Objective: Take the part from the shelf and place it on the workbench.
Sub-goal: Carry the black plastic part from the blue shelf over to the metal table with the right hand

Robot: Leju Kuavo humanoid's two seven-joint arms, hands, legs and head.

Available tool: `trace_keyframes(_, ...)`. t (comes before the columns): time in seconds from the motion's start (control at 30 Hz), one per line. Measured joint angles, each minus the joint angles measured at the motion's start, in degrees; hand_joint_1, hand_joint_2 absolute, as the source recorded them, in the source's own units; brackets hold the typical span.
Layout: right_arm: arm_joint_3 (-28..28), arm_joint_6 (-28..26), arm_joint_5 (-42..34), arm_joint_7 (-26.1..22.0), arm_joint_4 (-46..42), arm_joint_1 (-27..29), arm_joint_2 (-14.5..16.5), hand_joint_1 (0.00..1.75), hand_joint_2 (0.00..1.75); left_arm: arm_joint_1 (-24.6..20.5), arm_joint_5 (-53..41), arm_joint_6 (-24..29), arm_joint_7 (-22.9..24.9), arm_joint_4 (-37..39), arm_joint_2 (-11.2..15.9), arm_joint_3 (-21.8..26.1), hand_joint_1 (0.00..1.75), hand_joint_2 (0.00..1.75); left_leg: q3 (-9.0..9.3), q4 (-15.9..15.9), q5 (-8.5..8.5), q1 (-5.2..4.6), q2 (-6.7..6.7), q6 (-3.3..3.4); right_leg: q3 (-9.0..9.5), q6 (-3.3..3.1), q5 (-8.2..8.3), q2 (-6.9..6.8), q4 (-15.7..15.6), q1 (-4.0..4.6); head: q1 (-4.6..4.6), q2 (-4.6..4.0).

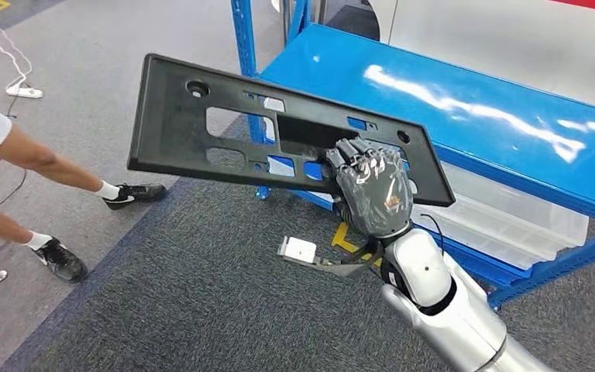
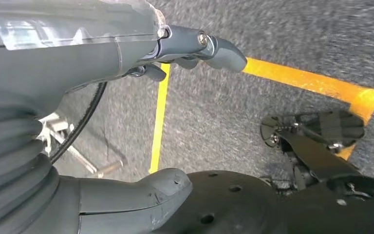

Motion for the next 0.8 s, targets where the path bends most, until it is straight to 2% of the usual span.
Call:
trace_keyframes(0.03, 0.05, -0.02, 0.05, -0.08, -1.04, 1.09, -0.29, 1.69, 1.75, -0.01, 0.34, 0.51, 0.48, 0.06, -0.02, 0.0, 0.0, 1.75, -0.01, 0.2, -0.04, 0.03, -0.8, -0.06, 0.33, 0.05, 1.25, 0.11, -0.86, -0.11, 0.0, 0.0)
trace_keyframes(0.07, 0.1, -0.05, 0.13, -0.07, -2.0, 1.98, -0.58, 1.69, 1.75, -0.01, 0.69, 0.89, 0.93, 0.1, -0.03, 0.0, 0.0, 1.75, -0.04, 0.49, -0.14, 0.07, -1.59, -0.2, 1.62, 0.1, 3.29, 0.44, -3.71, -0.3, 0.0, 0.0)
trace_keyframes(0.13, 0.13, -0.32, 0.31, 0.18, -3.82, 3.38, -1.29, 1.69, 1.75, -0.06, 1.15, 1.45, 1.61, 0.15, -0.04, 0.01, 0.0, 1.75, -0.41, 1.36, -0.45, 0.08, -2.99, -0.68, 4.7, 0.16, 6.3, 2.69, -10.49, -0.81, -0.01, 0.0)
trace_keyframes(0.17, 0.12, -0.54, 0.31, 0.34, -4.63, 4.1, -1.69, 1.69, 1.75, -0.12, 1.27, 1.68, 1.9, 0.18, -0.04, 0.02, 0.0, 1.75, -0.77, 1.74, -0.52, 0.07, -3.62, -0.98, 5.58, 0.15, 6.88, 3.63, -12.54, -0.96, -0.02, 0.0)
trace_keyframes(0.2, 0.09, -0.77, 0.12, 0.45, -5.36, 4.87, -2.04, 1.69, 1.75, -0.14, 1.28, 1.93, 2.29, 0.26, -0.04, 0.02, 0.0, 1.75, -1.14, 1.97, -0.49, 0.08, -4.24, -1.27, 5.85, 0.05, 6.8, 4.21, -13.28, -0.95, -0.03, 0.0)
trace_keyframes(0.27, -0.11, -1.28, -0.53, 0.49, -6.31, 6.45, -2.56, 1.69, 1.75, 0.02, 1.24, 2.42, 3.15, 0.59, 0.01, 0.02, 0.0, 1.75, -1.69, 1.91, -0.23, 0.28, -5.34, -1.92, 5.8, -0.49, 6.93, 3.24, -13.37, -0.75, -0.03, 0.0)
trace_keyframes(0.3, -0.26, -1.6, -0.82, 0.46, -6.58, 7.14, -2.7, 1.69, 1.75, 0.15, 1.22, 2.57, 3.42, 0.79, 0.05, 0.02, 0.0, 1.75, -1.86, 2.09, -0.39, 0.32, -4.87, -2.2, 5.87, -0.89, 7.07, 2.61, -13.54, -0.71, -0.04, 0.0)
trace_keyframes(0.37, -0.55, -2.68, -0.94, 0.39, -6.86, 8.41, -2.92, 1.69, 1.75, 0.31, 1.18, 2.49, 3.15, 1.07, 0.13, 0.0, 0.0, 1.75, -3.21, 5.14, -2.47, 0.29, -1.9, -2.67, 5.94, -1.64, 7.39, 1.25, -13.95, -0.78, -0.15, 0.0)
trace_keyframes(0.4, -0.73, -3.22, -0.87, 0.36, -6.96, 9.07, -3.02, 1.69, 1.75, 0.32, 1.1, 2.31, 2.81, 1.12, 0.14, -0.03, 0.0, 1.75, -4.54, 8.42, -4.36, 0.25, -0.04, -2.87, 5.92, -1.86, 7.44, 0.5, -14.0, -0.65, -0.21, 0.0)
trace_keyframes(0.43, -0.9, -3.66, -0.75, 0.33, -7.03, 9.75, -3.14, 1.69, 1.75, 0.28, 0.98, 2.1, 2.44, 1.16, 0.15, -0.09, 0.0, 1.75, -6.16, 12.2, -6.3, 0.28, 1.04, -3.04, 5.86, -1.99, 7.44, -0.31, -14.0, -0.5, -0.26, 0.0)
trace_keyframes(0.47, -1.07, -3.91, -0.56, 0.32, -7.04, 10.39, -3.3, 1.69, 1.75, 0.22, 0.85, 1.94, 2.2, 1.2, 0.15, -0.21, 0.0, 1.75, -7.55, 15.5, -7.72, 0.32, 1.51, -3.16, 5.8, -2.05, 7.4, -1.17, -13.97, -0.34, -0.26, 0.0)
trace_keyframes(0.5, -1.21, -3.98, -0.39, 0.36, -7.09, 10.98, -3.47, 1.69, 1.75, 0.16, 0.68, 1.86, 2.08, 1.25, 0.16, -0.4, 0.0, 1.75, -8.17, 17.29, -8.23, 0.33, 1.69, -3.17, 5.77, -2.1, 7.37, -2.04, -13.95, -0.18, -0.26, 0.0)
trace_keyframes(0.53, -1.35, -4.0, -0.25, 0.43, -7.27, 11.56, -3.68, 1.69, 1.75, 0.13, 0.45, 1.83, 2.07, 1.3, 0.16, -0.64, 0.0, 1.75, -7.62, 16.77, -7.63, 0.29, 1.81, -3.01, 5.78, -2.16, 7.32, -2.87, -13.94, -0.01, -0.26, 0.0)
trace_keyframes(0.6, -1.68, -4.06, -0.09, 0.59, -7.85, 12.47, -4.08, 1.69, 1.75, 0.15, 0.09, 1.83, 2.21, 1.38, 0.17, -1.01, 0.0, 1.75, -4.42, 11.63, -4.92, 0.06, 2.37, -2.38, 5.9, -2.22, 7.23, -4.18, -13.95, 0.28, -0.26, 0.0)
trace_keyframes(0.63, -1.91, -4.09, -0.03, 0.67, -8.24, 12.82, -4.28, 1.69, 1.75, 0.16, -0.05, 1.84, 2.3, 1.42, 0.17, -1.11, 0.0, 1.75, -2.32, 8.05, -3.54, -0.19, 3.22, -1.9, 5.99, -2.23, 7.19, -4.68, -13.97, 0.37, -0.26, 0.0)
trace_keyframes(0.7, -2.42, -4.16, 0.08, 0.85, -8.98, 13.44, -4.74, 1.69, 1.75, 0.07, -0.19, 1.9, 2.4, 1.48, 0.26, -1.35, 0.0, 1.75, 0.39, 3.14, -2.53, -0.91, 5.33, -1.01, 6.11, -2.07, 7.13, -5.68, -14.06, 0.6, -0.26, 0.0)
trace_keyframes(0.73, -2.65, -4.18, 0.15, 0.95, -9.29, 13.75, -4.97, 1.69, 1.75, 0.04, -0.25, 1.92, 2.42, 1.51, 0.3, -1.55, 0.0, 1.75, 0.94, 1.92, -2.44, -1.23, 5.87, -0.66, 6.14, -1.93, 7.13, -6.24, -14.11, 0.64, -0.26, 0.0)
trace_keyframes(0.77, -2.83, -4.22, 0.22, 1.04, -9.57, 14.1, -5.18, 1.69, 1.75, 0.05, -0.31, 1.95, 2.43, 1.59, 0.34, -1.78, 0.0, 1.75, 0.92, 1.52, -2.49, -1.45, 5.75, -0.42, 6.21, -1.72, 7.17, -6.89, -14.22, 0.69, -0.26, 0.0)
trace_keyframes(0.8, -2.97, -4.25, 0.32, 1.1, -9.83, 14.4, -5.35, 1.69, 1.75, 0.1, -0.36, 1.95, 2.42, 1.68, 0.35, -2.01, 0.0, 1.75, 0.85, 1.21, -2.21, -1.51, 5.05, -0.18, 6.38, -1.47, 7.23, -7.47, -14.4, 0.65, -0.26, 0.0)
